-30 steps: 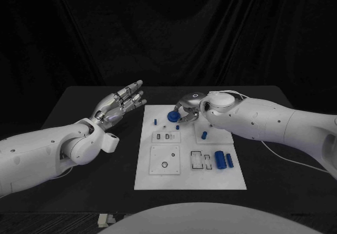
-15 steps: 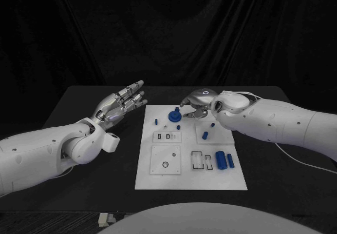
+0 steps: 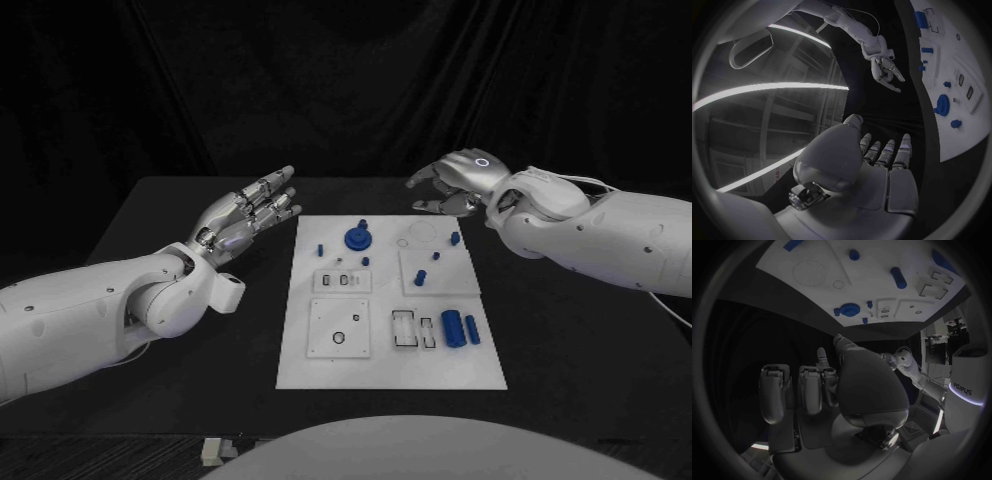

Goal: Assemble the parts on the task board

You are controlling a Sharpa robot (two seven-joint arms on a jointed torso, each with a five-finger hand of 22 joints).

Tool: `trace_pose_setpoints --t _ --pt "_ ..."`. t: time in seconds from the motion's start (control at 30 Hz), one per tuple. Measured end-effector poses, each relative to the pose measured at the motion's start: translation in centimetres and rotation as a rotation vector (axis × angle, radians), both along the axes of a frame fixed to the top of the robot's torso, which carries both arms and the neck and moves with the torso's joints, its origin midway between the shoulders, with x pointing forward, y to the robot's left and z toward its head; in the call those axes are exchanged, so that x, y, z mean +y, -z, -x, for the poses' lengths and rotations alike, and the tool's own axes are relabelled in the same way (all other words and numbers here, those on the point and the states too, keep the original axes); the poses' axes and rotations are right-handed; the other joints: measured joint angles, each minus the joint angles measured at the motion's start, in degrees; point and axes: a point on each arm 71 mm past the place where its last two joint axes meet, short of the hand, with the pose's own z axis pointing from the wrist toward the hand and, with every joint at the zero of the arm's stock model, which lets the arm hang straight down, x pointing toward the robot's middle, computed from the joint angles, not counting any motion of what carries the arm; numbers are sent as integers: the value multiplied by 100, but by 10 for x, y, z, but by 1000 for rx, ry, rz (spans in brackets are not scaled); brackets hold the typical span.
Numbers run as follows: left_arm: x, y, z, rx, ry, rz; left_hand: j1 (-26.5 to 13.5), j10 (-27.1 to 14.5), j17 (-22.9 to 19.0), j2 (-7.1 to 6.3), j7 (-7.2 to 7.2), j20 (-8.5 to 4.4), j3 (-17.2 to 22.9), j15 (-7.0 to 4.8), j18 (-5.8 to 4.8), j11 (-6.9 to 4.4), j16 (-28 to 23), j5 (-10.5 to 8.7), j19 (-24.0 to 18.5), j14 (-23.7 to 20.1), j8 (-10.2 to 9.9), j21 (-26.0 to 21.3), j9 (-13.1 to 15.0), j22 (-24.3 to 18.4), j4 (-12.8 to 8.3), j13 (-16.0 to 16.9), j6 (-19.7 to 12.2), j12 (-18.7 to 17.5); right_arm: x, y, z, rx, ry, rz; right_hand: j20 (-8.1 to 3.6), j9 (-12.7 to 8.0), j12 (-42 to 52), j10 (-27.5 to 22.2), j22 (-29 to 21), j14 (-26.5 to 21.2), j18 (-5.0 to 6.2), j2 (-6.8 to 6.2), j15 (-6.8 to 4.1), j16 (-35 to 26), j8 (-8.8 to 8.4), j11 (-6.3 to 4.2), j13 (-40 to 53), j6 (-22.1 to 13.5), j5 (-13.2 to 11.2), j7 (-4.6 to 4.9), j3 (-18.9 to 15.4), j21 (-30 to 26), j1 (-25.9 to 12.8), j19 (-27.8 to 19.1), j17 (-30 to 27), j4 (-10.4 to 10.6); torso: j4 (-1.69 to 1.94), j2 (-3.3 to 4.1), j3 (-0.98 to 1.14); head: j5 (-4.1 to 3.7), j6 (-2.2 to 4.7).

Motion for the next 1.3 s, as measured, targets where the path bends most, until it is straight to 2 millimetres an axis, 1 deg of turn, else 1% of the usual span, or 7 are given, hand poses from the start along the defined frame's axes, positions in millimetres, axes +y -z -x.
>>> trace_pose_setpoints --t 0.13,0.2,0.57,0.77,0.97,1.2,1.3 --pt "0 0 0 1 0 0 0 20 5 0 0 0 0 0 0 20 0 0 0 0 0 0 0 0 0 0 0 0 -20 4 6 5 37 -22 0 13 0 0 0 0 0 -45 0 0 0 0 0 41 -45 0 -66 1 14 0 0 132 -1 -4 -3 -13 0" --pt "0 1 0 2 0 0 0 20 5 0 0 0 0 0 0 20 0 0 0 0 0 0 1 0 0 0 0 0 -31 9 10 17 59 -34 0 13 0 0 0 0 1 -84 0 0 0 0 -1 41 -45 0 -91 1 -25 0 0 157 -1 -4 -3 -21 0" --pt "-3 3 1 6 5 2 0 20 5 0 0 0 0 0 0 20 0 0 0 0 0 0 5 0 0 0 0 0 -70 34 23 79 162 -69 0 5 0 0 -1 0 0 -137 0 0 -35 0 -1 -3 -156 -2 -108 0 -33 0 0 175 2 9 2 -34 0" --pt "-3 3 1 7 5 2 0 20 5 0 0 0 -1 0 0 20 0 0 0 0 0 0 5 0 0 0 0 0 -77 43 27 99 184 -80 0 5 0 0 -2 0 0 -137 0 0 -35 0 -1 -3 -222 -2 -123 0 -33 0 0 189 6 9 2 -39 0" --pt "-3 4 2 9 7 3 0 20 4 0 0 0 -1 0 0 20 0 0 0 0 0 0 4 0 0 0 0 0 -83 48 26 109 203 -83 0 9 0 0 -2 0 0 -160 0 0 -35 0 -2 -3 -267 -2 -123 0 -56 0 0 189 6 9 2 -66 0" --pt "-4 5 2 11 9 4 0 20 4 0 0 0 16 0 0 20 0 0 0 0 0 0 4 0 -16 0 0 0 -89 59 26 124 221 -75 0 14 0 0 -2 0 0 -160 0 0 -35 0 -2 -2 -266 -1 -123 0 -56 0 0 189 6 9 3 -68 0" --pt "-4 5 2 12 11 5 0 20 4 0 0 0 16 0 0 20 0 0 0 -1 0 0 4 0 -16 0 0 0 -90 64 27 132 225 -71 0 44 0 0 -3 0 0 -160 0 0 -35 0 -2 78 -266 38 -123 0 -56 0 0 189 6 8 3 -60 0"
